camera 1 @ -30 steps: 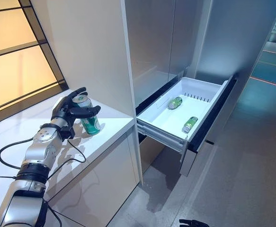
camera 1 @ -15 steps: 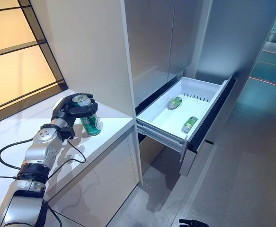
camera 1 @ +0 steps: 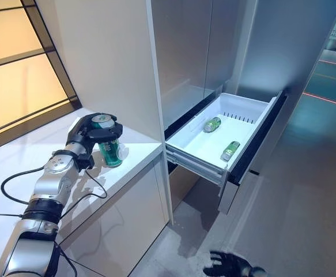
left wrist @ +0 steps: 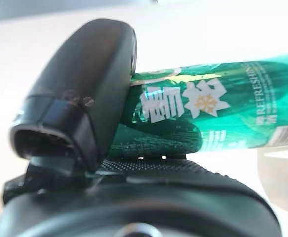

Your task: Put drinks into fridge and close the fridge

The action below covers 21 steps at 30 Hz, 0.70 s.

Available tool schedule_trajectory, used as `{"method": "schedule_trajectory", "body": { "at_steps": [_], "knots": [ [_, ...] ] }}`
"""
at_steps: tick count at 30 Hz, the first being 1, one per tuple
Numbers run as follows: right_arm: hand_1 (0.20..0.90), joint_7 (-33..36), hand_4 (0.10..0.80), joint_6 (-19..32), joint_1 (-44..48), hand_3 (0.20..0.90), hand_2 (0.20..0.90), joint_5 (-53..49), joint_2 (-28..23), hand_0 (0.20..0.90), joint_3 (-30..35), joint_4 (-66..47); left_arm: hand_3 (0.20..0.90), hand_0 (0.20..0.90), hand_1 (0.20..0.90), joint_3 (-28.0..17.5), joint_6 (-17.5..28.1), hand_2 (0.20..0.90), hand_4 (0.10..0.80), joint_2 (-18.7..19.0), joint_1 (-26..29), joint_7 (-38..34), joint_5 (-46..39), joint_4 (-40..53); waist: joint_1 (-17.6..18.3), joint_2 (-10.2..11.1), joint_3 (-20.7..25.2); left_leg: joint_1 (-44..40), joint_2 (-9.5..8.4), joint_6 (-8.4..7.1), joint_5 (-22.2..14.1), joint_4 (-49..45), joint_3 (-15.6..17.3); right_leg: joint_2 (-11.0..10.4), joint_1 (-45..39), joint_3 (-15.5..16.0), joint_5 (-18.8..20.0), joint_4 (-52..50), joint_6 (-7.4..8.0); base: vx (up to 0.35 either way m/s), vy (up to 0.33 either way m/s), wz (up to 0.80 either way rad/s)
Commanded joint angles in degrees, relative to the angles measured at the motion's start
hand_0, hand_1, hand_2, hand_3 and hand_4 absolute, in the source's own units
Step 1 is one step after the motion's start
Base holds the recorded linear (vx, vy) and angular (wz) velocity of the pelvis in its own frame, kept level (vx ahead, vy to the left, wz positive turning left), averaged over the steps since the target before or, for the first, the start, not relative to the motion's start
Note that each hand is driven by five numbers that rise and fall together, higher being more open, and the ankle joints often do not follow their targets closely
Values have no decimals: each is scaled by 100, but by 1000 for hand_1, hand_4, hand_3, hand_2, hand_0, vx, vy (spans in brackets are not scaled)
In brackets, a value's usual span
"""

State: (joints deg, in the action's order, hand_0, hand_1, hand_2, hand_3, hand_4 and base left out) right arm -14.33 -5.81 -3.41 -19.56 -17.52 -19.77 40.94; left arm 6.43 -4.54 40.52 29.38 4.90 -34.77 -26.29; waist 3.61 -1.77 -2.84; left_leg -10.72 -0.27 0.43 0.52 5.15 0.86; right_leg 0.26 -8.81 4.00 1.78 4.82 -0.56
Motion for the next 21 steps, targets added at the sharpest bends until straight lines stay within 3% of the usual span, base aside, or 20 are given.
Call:
{"method": "schedule_trajectory", "body": {
  "at_steps": [1,10,21],
  "knots": [
    [900,-57,800,451,344,900,900,-566,99,900,-12,-1521,200,300,300,-106,1465,300,100,26,1053,-93,-452,1112,201,69,101,14,-139,59,-259,-72,212,-150,90,-299,-194,-284,349,-60,-16,0],
    [900,-524,800,103,963,900,900,-1165,-433,900,582,-4133,200,300,300,-188,1925,300,100,-232,435,637,-829,3056,96,144,16,47,-134,70,-211,-61,176,-142,120,-279,-206,-325,321,-35,-3,0],
    [900,-446,800,-175,2069,900,900,-1909,-563,900,526,-5579,200,300,300,221,1212,300,100,-365,138,2053,-1341,4014,-57,186,35,102,-128,98,-138,-55,181,-155,153,-227,-130,-310,316,-15,0,0]
  ]
}}
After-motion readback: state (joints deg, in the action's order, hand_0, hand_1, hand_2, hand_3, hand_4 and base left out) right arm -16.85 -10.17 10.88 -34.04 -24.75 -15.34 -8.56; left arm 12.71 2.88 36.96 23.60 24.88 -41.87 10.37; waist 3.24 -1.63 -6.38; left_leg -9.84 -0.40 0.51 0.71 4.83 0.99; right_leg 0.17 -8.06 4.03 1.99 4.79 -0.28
